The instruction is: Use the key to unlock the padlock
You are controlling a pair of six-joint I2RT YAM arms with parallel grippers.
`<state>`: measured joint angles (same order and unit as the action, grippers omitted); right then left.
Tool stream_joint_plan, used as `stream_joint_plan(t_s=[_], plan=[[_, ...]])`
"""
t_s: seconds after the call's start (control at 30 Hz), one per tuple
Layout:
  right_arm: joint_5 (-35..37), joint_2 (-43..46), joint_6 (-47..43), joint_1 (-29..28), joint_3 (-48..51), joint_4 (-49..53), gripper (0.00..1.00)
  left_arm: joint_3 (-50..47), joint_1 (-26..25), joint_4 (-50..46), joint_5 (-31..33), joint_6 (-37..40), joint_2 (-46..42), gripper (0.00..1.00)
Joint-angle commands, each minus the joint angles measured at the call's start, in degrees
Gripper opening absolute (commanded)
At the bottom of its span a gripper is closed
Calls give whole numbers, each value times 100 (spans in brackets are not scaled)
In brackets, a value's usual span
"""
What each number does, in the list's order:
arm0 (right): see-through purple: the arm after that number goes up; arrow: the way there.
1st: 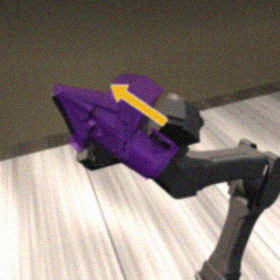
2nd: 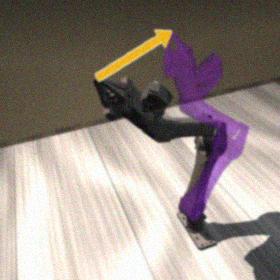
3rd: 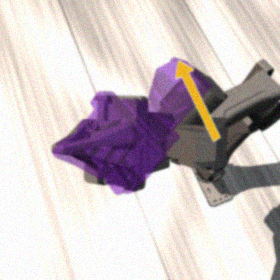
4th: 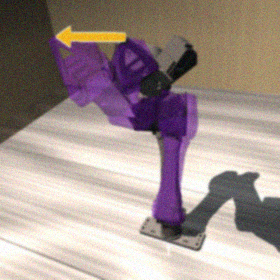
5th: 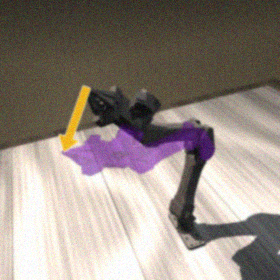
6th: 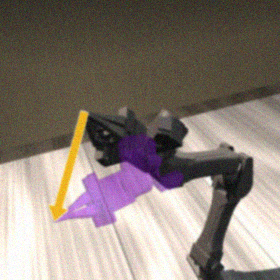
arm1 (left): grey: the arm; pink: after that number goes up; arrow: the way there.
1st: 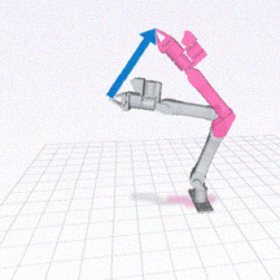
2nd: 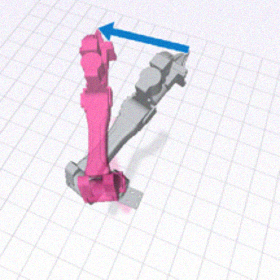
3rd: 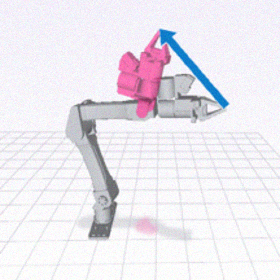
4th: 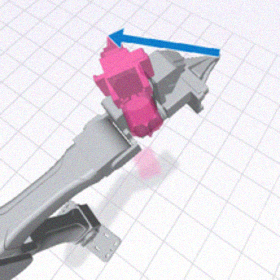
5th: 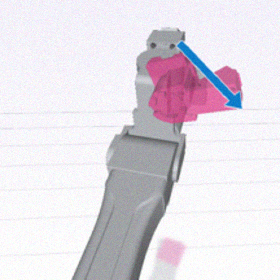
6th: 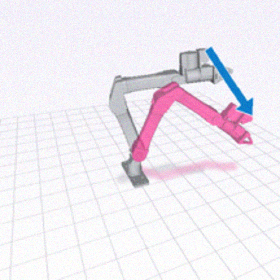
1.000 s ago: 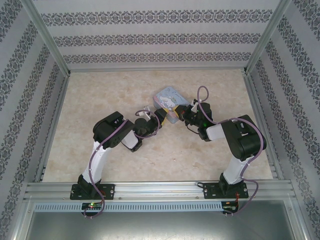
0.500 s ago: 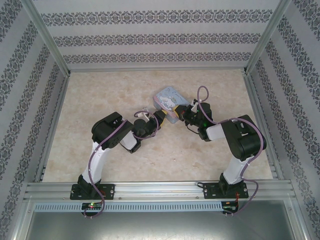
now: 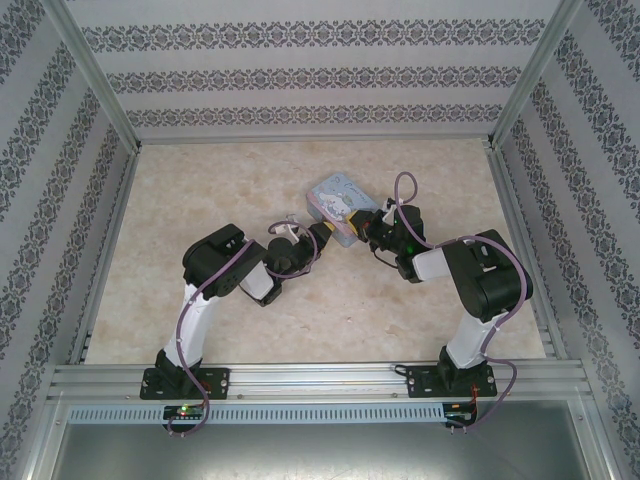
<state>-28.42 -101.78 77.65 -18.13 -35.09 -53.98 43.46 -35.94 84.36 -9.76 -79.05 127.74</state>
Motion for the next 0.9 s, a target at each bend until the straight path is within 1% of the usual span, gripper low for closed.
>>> stream_joint_plan(t_s=[0.0, 0.4, 0.53, 0.7, 0.87], plan=[[-5, -136, -127, -15, 143, 122, 0, -72, -14, -289, 78, 214, -141, 55], [-5, -185, -127, -19, 143, 107, 0, -172, 0, -319, 175, 346, -272, 55], [-5, -202, -118, -21, 143, 107, 0, -101, 17, -350, 142, 372, -241, 55], [-5, -211, -120, -17, 143, 107, 0, 30, 39, -463, 67, 476, -280, 52], [-15, -229, -118, -15, 134, 108, 0, 143, 52, -637, 22, 549, -347, 53]])
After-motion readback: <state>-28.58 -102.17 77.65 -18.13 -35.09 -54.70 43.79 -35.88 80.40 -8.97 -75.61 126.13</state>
